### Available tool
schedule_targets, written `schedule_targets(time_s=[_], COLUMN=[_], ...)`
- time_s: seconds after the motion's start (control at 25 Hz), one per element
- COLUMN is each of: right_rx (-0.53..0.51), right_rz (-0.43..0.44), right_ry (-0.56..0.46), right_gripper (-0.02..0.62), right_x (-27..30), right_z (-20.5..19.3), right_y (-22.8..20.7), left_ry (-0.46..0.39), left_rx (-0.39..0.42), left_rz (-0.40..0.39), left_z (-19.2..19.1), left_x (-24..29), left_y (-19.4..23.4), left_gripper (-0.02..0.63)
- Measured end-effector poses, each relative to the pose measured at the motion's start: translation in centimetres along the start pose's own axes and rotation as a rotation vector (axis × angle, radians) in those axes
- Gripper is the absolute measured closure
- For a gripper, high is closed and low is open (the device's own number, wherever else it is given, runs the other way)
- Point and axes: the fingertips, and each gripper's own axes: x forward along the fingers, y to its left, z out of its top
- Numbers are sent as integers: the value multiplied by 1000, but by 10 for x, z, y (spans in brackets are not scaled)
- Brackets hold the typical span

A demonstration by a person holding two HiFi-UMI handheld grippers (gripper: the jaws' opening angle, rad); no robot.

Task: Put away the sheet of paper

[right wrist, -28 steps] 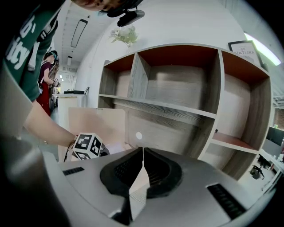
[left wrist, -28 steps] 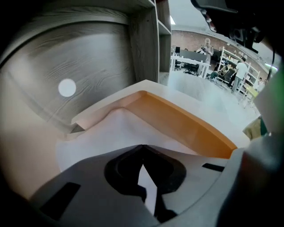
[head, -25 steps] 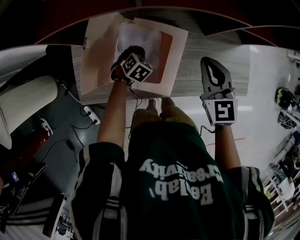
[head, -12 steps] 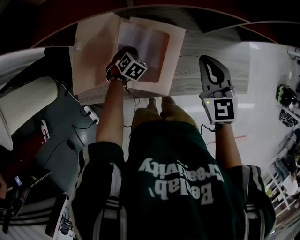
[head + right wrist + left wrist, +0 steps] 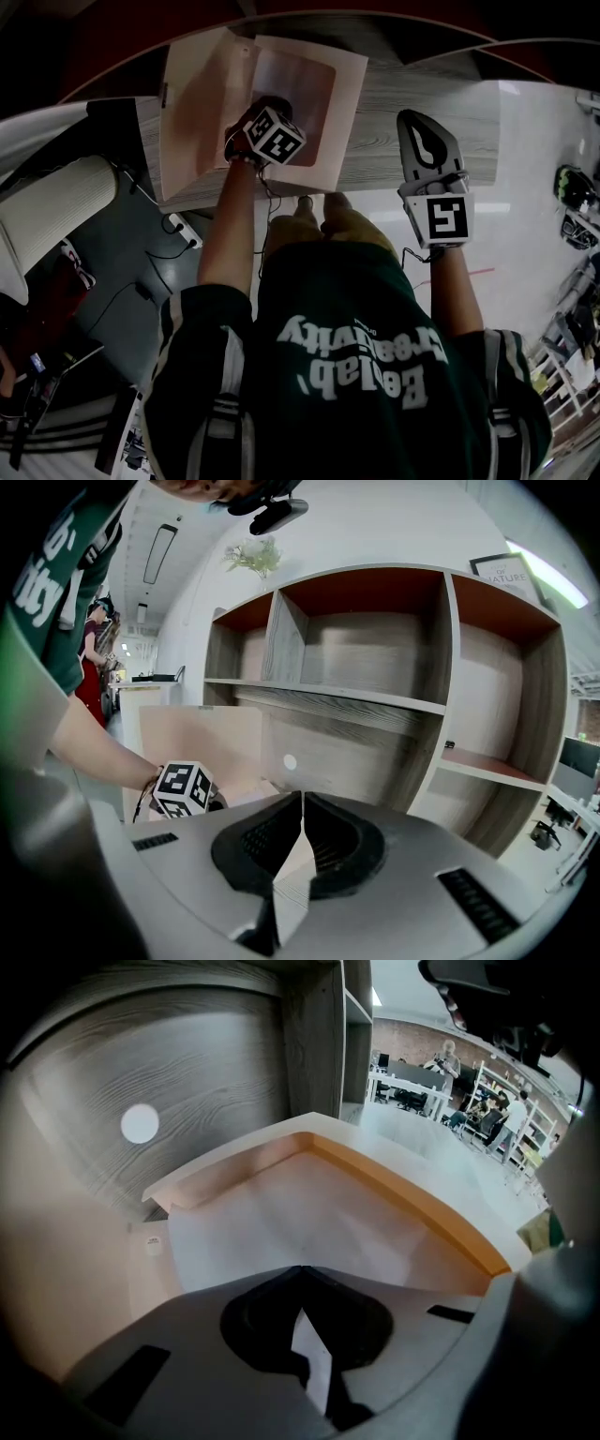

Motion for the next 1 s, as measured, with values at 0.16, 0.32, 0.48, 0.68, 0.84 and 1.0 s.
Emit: schedule_targets(time_s=[0.16, 0.32, 0.48, 0.68, 0.84, 1.0], right_rx=[-2, -6, 6, -10, -14, -21], right_rz=[0, 2, -6, -1, 6, 9], right_ry=[4, 0, 3, -1, -10, -32], right_gripper=[558, 558, 558, 558, 558, 558], right_x=[0, 0, 0, 0, -2, -4], right_z=[-2, -1, -2, 0, 4, 14], right_y=[2, 5, 4, 7, 11, 16], left_ry=[-25, -23, -22, -39, -46, -65], left_rx=[0, 5, -1, -3, -6, -12], left_rz=[-59, -62, -69, -43, -23, -4], left_z=[9, 12, 11, 13, 14, 17], left_x=[0, 3, 3, -4, -12, -30], left_y=[-18, -26, -26, -20, -19, -20], left_gripper=[588, 588, 588, 588, 588, 588])
